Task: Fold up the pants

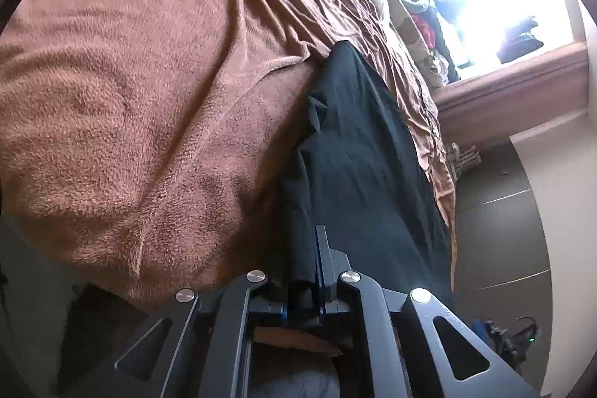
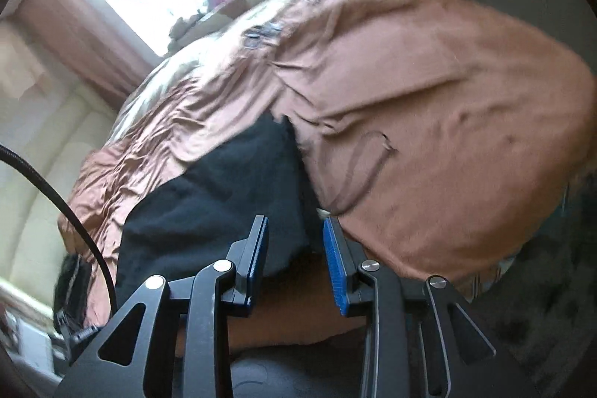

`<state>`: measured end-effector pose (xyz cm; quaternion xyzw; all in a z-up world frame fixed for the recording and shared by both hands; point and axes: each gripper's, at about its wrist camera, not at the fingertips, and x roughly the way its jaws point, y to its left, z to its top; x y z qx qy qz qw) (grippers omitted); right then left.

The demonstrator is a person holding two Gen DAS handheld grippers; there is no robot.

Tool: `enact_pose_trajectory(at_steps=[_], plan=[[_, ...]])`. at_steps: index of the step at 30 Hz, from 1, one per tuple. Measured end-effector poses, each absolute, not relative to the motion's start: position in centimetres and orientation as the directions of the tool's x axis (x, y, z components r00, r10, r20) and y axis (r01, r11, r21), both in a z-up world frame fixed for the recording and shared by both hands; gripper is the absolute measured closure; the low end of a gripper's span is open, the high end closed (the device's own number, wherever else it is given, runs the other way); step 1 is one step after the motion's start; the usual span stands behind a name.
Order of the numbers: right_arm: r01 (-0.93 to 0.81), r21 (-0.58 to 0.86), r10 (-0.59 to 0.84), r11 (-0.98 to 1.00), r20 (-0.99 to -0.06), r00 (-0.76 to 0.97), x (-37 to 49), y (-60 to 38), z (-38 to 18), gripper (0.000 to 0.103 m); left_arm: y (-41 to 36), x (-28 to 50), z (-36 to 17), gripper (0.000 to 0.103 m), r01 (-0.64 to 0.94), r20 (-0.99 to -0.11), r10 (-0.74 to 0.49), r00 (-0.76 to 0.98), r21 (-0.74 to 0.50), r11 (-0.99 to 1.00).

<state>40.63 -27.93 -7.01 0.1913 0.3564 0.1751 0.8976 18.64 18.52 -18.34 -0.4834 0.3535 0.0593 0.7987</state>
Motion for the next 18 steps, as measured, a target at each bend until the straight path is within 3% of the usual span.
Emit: enact_pose_trajectory(at_steps=[8, 18], plan=[[-0.364, 0.392, 0.532, 0.845, -0.549, 0.644, 39.0, -21.3, -5.8, 0.075, 17.7, 18.7, -17.1, 0.094, -0.438, -0.639, -0.2, 0.743, -0.69, 0.576], [-0.467, 0.312, 0.548, 0.827, -0.631, 0.549, 41.4, -15.0, -6.3, 0.075, 17.2, 18.7, -16.8, 0.095, -0.434, -0.635, -0.173, 0.753, -0.676, 0.595]])
